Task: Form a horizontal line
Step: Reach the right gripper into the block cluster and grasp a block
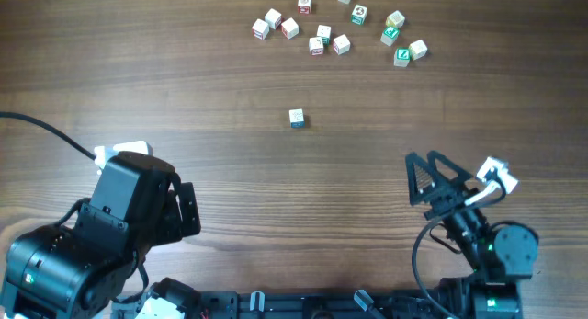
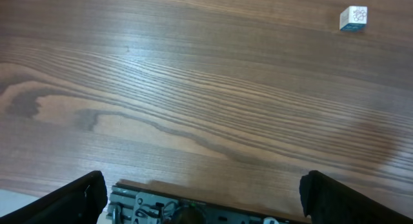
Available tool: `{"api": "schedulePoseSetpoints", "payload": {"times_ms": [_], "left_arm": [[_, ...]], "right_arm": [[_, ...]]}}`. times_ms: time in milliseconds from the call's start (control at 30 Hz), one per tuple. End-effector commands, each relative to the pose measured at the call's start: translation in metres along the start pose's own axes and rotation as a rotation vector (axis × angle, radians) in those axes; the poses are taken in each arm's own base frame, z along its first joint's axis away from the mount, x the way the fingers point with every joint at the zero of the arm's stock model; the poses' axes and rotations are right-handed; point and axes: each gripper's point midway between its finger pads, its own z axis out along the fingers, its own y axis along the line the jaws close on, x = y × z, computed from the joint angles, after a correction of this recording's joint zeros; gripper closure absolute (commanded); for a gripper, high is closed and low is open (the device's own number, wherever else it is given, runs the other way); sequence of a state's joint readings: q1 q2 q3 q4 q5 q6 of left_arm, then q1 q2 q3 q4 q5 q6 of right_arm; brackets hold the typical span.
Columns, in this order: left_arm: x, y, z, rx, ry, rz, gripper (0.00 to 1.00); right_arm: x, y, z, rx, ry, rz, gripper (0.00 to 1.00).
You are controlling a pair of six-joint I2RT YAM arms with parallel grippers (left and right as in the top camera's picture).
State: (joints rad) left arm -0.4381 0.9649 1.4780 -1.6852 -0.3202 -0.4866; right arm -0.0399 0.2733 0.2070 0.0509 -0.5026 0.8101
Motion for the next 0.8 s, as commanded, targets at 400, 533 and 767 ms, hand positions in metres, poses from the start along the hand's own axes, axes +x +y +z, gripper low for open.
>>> {"api": "schedulePoseSetpoints", "payload": {"times_ms": [400,533,767], "left_arm": [[0.0,0.0,0.001,-0.003,0.0,0.009,0.0],[0.0,0.0,0.001,-0.003,0.0,0.009,0.0],[0.0,0.0,0.001,-0.003,0.0,0.009,0.0]], "right_arm": [[-0.034,-0.013,0.149,0.268,0.604,0.084,0.0],[-0.05,0.007,0.189,0.17,0.594,0.007,0.0],[-0.051,0.015,0.249,0.086,0.465,0.027,0.01]]}}
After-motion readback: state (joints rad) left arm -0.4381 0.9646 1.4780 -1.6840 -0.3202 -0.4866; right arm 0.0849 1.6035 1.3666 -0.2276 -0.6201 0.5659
